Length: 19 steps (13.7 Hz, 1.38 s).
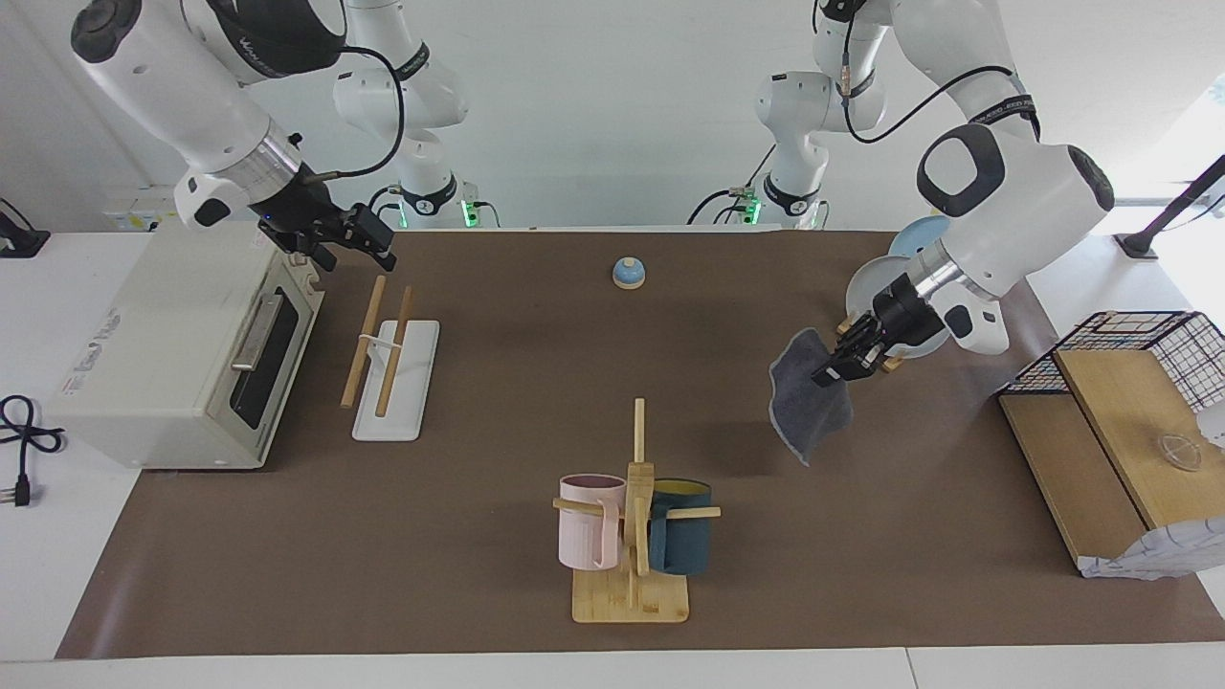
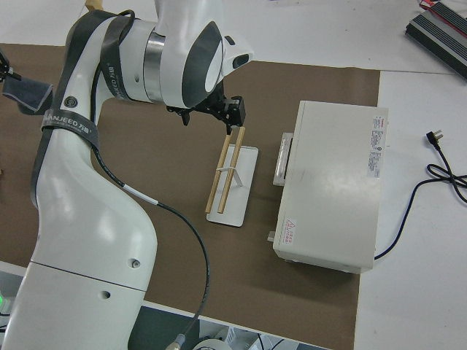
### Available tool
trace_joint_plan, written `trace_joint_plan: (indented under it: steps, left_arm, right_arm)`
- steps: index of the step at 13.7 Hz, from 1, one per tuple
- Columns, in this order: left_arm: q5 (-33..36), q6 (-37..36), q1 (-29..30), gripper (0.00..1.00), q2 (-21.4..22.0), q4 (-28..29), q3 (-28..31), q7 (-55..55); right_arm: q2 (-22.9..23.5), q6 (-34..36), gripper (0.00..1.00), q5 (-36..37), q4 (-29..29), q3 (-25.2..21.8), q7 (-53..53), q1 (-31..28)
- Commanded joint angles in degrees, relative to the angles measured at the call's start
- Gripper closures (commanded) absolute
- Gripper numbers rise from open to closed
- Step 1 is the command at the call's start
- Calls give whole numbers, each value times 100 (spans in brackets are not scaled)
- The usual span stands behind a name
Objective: Fold towel and hang on rack
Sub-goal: 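Lift the towel with the left gripper while the right gripper approaches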
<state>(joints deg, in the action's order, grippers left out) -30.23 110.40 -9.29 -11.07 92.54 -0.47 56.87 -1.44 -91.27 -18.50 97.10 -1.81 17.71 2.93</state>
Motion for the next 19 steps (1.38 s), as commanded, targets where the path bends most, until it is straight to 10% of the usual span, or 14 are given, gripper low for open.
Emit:
trace_joint_plan:
  steps: [1, 11, 19]
  left_arm:
    - [88, -98, -73, 100, 376, 62, 3, 1304]
    - [-17, 472, -476, 100, 799, 141, -173, 6016]
    - [0, 992, -1031, 100, 939, 457, -173, 7751]
  right_arm:
    - [-216, -592, 0, -583, 432, 14, 1317, 443]
    - [-322, -3745, 0, -3860, 1444, 14, 5554, 1683]
    - [46, -5129, 0, -3968, 1488, 14, 6149, 2844]
